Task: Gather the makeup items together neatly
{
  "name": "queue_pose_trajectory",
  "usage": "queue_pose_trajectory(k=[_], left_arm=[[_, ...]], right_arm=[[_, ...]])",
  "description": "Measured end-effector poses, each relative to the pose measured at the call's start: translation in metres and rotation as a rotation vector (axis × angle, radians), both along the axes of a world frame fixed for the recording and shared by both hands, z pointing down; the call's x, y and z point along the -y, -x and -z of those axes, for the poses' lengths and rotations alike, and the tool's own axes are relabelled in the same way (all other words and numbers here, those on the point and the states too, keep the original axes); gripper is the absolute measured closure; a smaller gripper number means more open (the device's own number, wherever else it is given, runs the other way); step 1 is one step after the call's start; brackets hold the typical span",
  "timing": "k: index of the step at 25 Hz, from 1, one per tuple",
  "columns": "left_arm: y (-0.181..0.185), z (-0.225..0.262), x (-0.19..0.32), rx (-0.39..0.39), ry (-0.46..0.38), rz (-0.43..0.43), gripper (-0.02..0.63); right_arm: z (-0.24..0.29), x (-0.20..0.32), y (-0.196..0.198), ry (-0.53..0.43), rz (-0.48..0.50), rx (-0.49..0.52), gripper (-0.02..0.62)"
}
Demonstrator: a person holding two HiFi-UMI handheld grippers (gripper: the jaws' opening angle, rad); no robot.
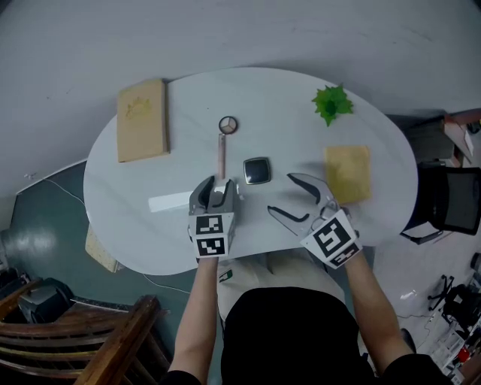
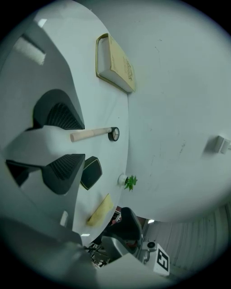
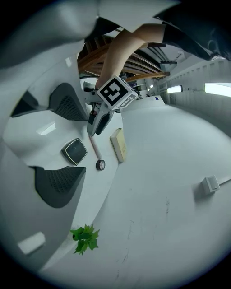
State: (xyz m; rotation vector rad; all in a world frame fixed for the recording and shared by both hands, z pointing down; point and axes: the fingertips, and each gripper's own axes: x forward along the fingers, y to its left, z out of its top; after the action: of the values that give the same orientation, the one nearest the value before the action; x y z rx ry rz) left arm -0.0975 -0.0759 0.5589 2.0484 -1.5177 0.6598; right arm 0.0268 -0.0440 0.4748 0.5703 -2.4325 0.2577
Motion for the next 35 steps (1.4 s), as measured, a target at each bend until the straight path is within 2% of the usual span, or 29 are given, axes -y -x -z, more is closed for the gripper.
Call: queue_pose_trajectory(k=[17, 23, 35], left_arm=[[0.006, -0.019, 0.009, 0.052, 0.044, 0.049, 0.538], [0.008, -0.02, 0.009, 0.071, 0.055, 0.072, 0.541], [0.003, -0.018, -0.011, 0.039, 0.096, 0.144, 0.543]], right_arm=[[-0.005, 0.005, -0.013, 0.014, -0.044, -0.015, 0.267], [-0.006, 0.004, -0.014, 0.022, -0.056, -0.008, 0.267], [-0.005, 0.005, -0.016, 0.008, -0.05, -0.017, 0.267]])
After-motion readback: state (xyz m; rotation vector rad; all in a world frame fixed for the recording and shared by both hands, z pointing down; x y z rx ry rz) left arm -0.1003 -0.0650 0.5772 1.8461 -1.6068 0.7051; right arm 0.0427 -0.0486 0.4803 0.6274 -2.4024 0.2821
